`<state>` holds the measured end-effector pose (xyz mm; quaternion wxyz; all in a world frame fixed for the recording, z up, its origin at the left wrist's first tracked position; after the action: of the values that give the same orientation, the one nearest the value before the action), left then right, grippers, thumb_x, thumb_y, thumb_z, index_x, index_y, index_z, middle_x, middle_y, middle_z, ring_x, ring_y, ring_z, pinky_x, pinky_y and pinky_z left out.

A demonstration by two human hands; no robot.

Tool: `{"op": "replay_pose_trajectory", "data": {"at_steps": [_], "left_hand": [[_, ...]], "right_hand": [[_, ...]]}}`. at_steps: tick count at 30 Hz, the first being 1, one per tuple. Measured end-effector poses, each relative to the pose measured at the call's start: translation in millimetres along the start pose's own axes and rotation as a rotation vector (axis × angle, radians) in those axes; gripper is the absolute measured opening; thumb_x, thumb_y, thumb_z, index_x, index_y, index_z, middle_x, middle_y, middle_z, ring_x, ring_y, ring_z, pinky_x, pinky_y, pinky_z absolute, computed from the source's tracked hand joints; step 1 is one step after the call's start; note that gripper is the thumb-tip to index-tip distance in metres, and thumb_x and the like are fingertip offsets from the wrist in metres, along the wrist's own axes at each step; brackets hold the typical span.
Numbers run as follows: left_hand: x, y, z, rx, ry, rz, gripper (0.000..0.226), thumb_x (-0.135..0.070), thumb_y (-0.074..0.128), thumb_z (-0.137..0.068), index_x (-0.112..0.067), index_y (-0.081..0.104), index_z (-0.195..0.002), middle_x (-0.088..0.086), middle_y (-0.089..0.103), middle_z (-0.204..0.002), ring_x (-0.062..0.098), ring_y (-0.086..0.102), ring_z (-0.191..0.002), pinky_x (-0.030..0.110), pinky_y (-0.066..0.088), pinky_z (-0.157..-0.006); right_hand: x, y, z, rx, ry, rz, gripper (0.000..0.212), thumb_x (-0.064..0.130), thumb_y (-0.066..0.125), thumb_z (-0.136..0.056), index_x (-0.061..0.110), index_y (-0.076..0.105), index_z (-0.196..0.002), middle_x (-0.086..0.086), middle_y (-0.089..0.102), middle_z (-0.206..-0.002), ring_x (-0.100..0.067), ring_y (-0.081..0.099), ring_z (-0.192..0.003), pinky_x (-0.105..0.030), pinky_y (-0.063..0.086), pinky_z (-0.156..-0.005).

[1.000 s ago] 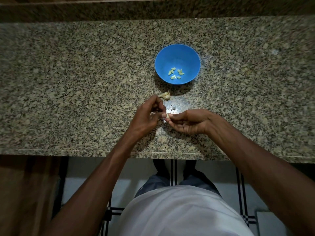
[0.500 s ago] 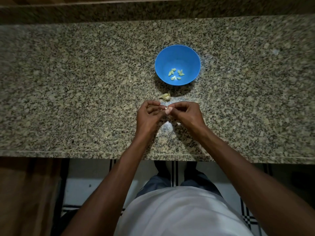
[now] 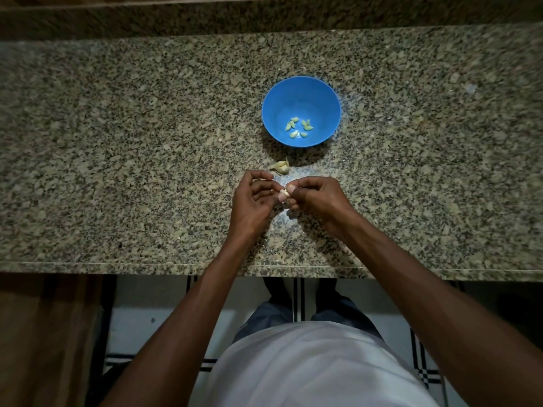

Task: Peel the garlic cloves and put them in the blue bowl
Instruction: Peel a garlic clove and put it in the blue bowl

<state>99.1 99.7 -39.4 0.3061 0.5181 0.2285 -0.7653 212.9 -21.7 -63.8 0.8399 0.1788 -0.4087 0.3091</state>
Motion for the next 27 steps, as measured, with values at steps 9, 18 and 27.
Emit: {"op": "replay_pose_trajectory", "data": {"at_steps": [9, 18, 27], "left_hand": [[3.8, -7.2, 1.9, -0.002, 0.051, -0.060, 0.015, -0.001, 0.080, -0.087, -0.003, 0.078, -0.101, -0.001, 0.078, -0.101, 0.013, 0.076, -0.095, 0.022, 0.059, -0.077], [-2.7, -8.5, 2.9, -0.086, 0.175, -0.095, 0.014, 0.000, 0.084, -0.082, -0.001, 0.079, -0.094, 0.008, 0.079, -0.093, 0.022, 0.076, -0.092, 0.031, 0.062, -0.083], [-15.1, -3.0, 8.1, -0.054, 0.361, -0.353, 0.010, -0.002, 0.081, -0.086, -0.009, 0.082, -0.093, -0.003, 0.078, -0.089, 0.013, 0.074, -0.085, 0.028, 0.060, -0.076]], "right_hand": [[19.6, -6.5, 1.7, 0.036, -0.226, 0.493, 0.031, -0.005, 0.051, -0.103, 0.002, 0.074, -0.123, -0.016, 0.078, -0.110, -0.025, 0.077, -0.098, -0.049, 0.065, -0.087], [-3.7, -7.3, 12.6, 0.062, -0.013, 0.076, 0.023, 0.029, 0.076, -0.097, 0.010, 0.082, -0.108, -0.008, 0.081, -0.101, -0.024, 0.076, -0.099, -0.048, 0.059, -0.096], [-7.5, 2.2, 11.9, 0.115, 0.099, -0.123, 0.015, 0.005, 0.074, -0.095, -0.003, 0.076, -0.108, -0.016, 0.080, -0.100, -0.020, 0.075, -0.093, -0.027, 0.061, -0.082]]}}
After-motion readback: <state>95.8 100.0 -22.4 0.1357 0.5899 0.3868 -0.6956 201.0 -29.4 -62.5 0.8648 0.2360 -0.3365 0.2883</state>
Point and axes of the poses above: each hand's wrist, its own z-axis away from the middle knuckle, its own y-axis out of the palm, x = y × z, the point moved 9 cm from there along -z, towards the middle knuckle
